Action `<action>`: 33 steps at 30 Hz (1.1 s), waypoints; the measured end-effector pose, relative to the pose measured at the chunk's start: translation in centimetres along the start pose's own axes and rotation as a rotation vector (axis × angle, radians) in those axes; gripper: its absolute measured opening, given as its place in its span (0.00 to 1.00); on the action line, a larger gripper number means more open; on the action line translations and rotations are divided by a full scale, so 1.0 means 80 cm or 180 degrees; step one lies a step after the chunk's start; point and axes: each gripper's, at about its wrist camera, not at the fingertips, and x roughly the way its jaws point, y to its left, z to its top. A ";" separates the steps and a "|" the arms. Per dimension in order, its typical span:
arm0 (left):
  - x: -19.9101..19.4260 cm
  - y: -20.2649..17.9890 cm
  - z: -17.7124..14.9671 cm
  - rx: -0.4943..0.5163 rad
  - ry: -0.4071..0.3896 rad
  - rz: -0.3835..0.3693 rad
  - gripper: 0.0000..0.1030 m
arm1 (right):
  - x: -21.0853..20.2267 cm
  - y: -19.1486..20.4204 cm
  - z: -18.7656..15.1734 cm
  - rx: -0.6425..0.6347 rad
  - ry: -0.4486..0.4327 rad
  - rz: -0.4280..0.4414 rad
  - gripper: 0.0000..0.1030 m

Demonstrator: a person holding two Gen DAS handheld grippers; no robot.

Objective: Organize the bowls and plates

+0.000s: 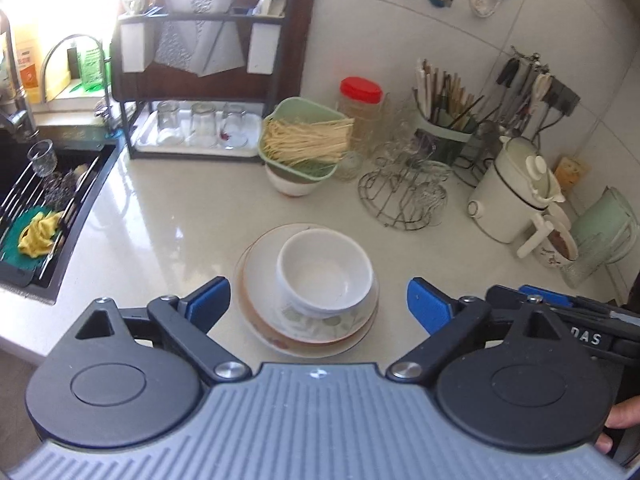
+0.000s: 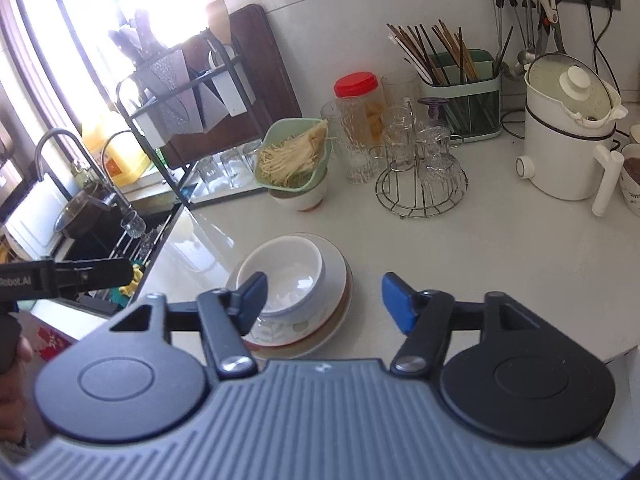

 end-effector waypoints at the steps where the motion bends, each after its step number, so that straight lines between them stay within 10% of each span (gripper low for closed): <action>1: 0.001 0.002 -0.001 -0.0030 0.0027 0.0034 0.95 | 0.000 0.002 0.000 -0.0053 0.0037 -0.0006 0.68; 33: 0.004 0.005 0.003 -0.0216 0.0162 0.0354 0.96 | -0.006 -0.004 0.011 -0.0169 0.0242 -0.0022 0.68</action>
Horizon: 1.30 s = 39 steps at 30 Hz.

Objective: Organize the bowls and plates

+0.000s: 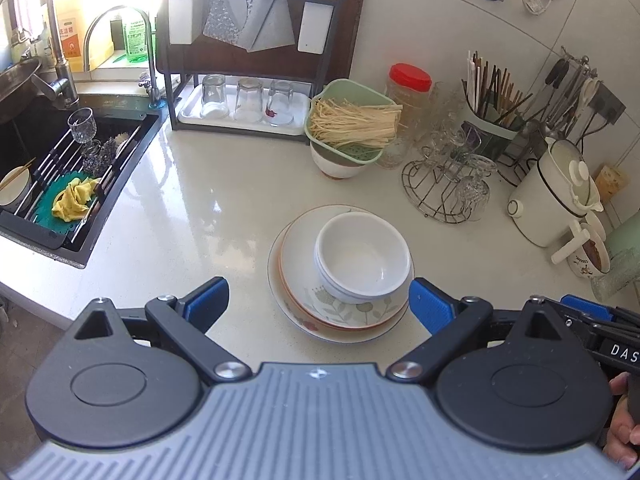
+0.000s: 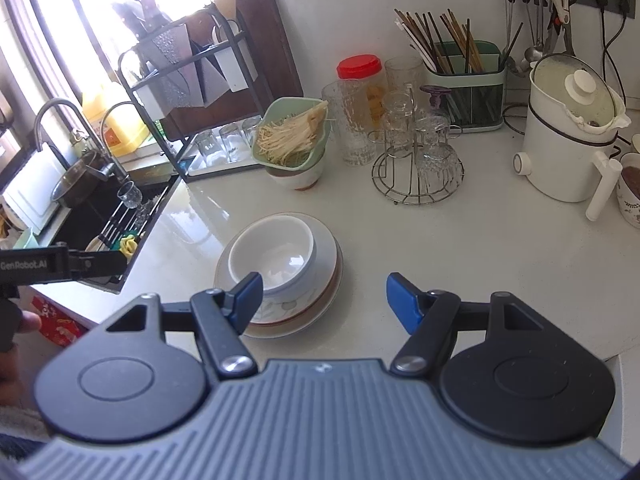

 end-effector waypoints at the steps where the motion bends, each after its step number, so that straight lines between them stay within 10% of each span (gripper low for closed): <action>1: 0.000 -0.001 0.001 0.0014 -0.0002 0.0003 0.96 | -0.001 0.000 0.000 -0.0013 -0.0010 0.0000 0.68; 39: -0.016 0.014 0.001 0.0196 0.0071 0.0117 0.96 | -0.005 0.025 -0.002 -0.0051 -0.0056 -0.0150 0.78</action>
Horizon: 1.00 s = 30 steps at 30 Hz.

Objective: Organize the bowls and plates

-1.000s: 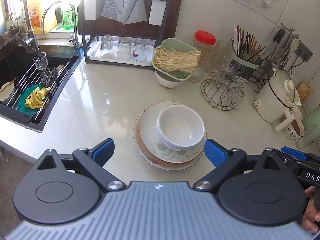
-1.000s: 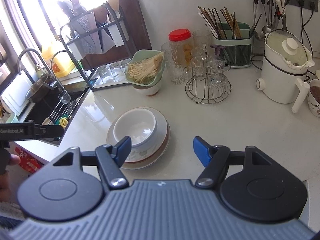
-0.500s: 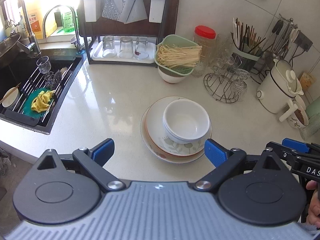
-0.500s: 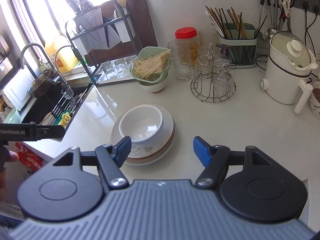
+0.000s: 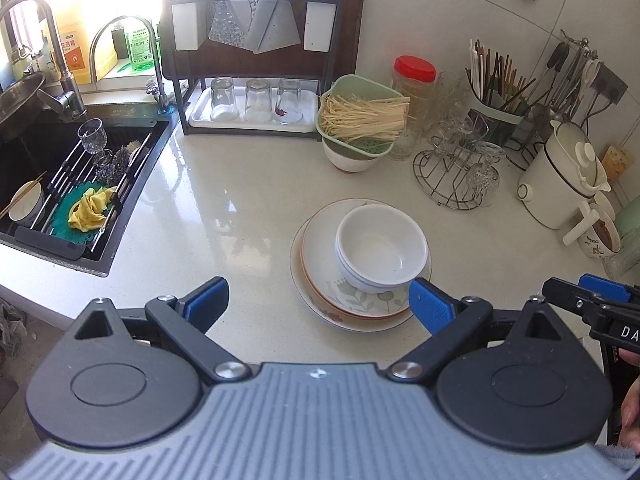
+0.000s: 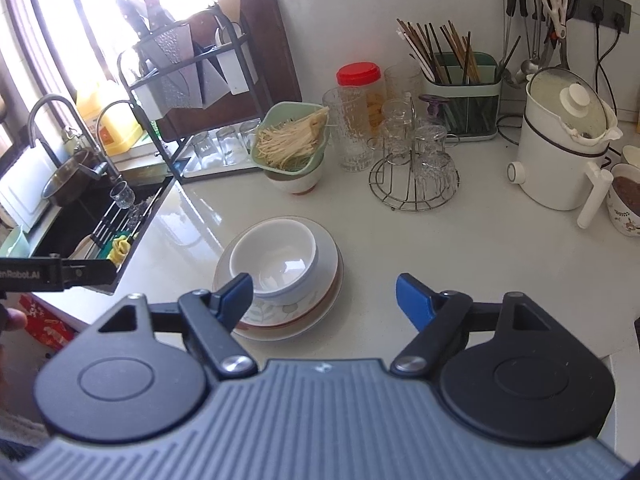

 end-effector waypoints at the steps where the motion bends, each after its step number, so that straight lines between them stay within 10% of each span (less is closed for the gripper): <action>1: -0.002 -0.002 0.001 0.0043 -0.0019 0.0006 0.96 | -0.001 0.000 0.000 -0.0001 -0.0008 -0.0007 0.78; 8: -0.004 -0.005 0.002 0.0059 -0.0014 -0.0025 0.96 | 0.004 0.003 -0.004 0.0016 -0.0006 -0.0021 1.00; 30: 0.002 -0.004 -0.007 0.0089 0.0051 -0.0067 0.96 | 0.001 0.005 -0.006 0.0073 -0.0039 -0.0116 1.00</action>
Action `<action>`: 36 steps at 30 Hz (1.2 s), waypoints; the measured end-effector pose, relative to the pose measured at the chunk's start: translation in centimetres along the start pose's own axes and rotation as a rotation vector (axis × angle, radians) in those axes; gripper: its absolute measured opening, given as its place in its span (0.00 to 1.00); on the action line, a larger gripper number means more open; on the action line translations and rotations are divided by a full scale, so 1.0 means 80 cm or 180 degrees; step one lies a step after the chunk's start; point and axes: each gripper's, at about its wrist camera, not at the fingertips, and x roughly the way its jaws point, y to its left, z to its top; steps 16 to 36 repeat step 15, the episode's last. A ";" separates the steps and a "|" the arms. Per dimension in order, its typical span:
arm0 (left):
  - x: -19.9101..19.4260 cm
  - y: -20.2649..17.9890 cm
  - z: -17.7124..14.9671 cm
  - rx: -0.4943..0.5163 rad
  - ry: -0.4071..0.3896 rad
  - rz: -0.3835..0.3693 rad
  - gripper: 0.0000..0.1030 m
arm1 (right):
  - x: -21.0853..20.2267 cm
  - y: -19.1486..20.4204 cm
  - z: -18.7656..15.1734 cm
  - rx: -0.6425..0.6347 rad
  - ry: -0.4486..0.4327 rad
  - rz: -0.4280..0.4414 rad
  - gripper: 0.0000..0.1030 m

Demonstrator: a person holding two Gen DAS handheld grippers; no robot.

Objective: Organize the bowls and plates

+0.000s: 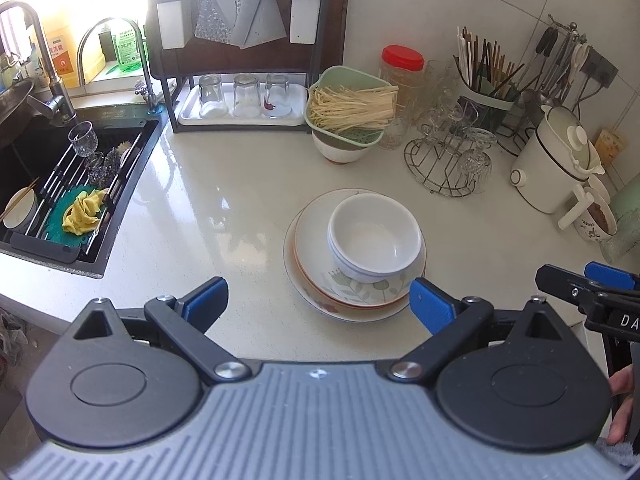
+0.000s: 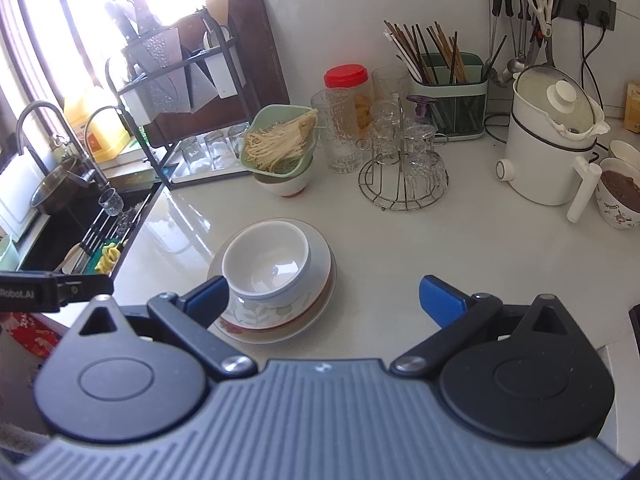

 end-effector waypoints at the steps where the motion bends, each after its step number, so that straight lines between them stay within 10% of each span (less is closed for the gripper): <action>1: -0.001 0.001 0.000 -0.0007 -0.0015 -0.0002 0.96 | 0.000 0.000 0.000 0.0003 0.0001 0.0001 1.00; 36: 0.001 0.007 -0.002 -0.0101 -0.0030 -0.0050 0.96 | 0.004 0.003 0.001 -0.0042 -0.0023 0.0042 1.00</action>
